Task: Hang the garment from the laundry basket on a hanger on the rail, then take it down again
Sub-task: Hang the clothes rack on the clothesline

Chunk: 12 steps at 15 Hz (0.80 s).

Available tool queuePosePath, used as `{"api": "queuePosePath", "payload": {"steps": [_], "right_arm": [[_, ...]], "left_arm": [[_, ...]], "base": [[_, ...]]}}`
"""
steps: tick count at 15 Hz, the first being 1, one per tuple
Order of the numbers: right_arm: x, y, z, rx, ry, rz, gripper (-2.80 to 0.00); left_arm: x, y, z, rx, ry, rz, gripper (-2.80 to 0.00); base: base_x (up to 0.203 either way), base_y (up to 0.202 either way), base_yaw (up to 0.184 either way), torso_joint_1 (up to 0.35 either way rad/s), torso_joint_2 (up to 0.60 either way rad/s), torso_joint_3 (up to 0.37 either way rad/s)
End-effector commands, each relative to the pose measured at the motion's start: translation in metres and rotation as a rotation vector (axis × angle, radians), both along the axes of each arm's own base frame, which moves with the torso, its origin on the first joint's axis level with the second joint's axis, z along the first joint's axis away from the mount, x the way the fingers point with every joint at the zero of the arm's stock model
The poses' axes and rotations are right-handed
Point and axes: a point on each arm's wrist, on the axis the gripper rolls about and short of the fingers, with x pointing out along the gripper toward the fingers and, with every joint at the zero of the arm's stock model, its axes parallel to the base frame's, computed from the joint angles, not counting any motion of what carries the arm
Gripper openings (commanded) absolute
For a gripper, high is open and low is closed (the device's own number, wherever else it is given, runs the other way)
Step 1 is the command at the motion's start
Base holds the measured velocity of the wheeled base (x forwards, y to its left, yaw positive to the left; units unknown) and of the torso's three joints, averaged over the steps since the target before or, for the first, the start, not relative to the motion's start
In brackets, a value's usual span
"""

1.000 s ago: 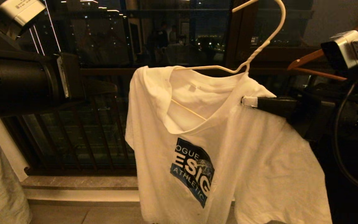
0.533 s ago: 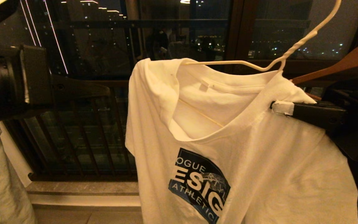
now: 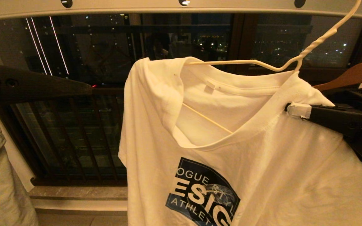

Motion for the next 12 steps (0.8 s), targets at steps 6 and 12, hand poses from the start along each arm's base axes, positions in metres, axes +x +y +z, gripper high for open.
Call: {"api": "queuePosePath", "payload": {"steps": [6, 12], "right_arm": [[-0.0010, -0.0016, 0.0009, 0.002, -0.009, -0.002, -2.80], [-0.0023, -0.0020, -0.0011, 0.001, -0.002, 0.002, -2.80]], "left_arm": [[-0.0008, 0.0004, -0.0003, -0.001, 0.002, -0.003, -2.80], [-0.0014, 0.0009, 0.0003, -0.004, 0.000, -0.001, -2.80]], "base": [[0.000, 0.000, 0.000, 0.154, -0.32, -0.172], [0.000, 0.000, 0.000, 0.076, -0.17, -0.083]]}}
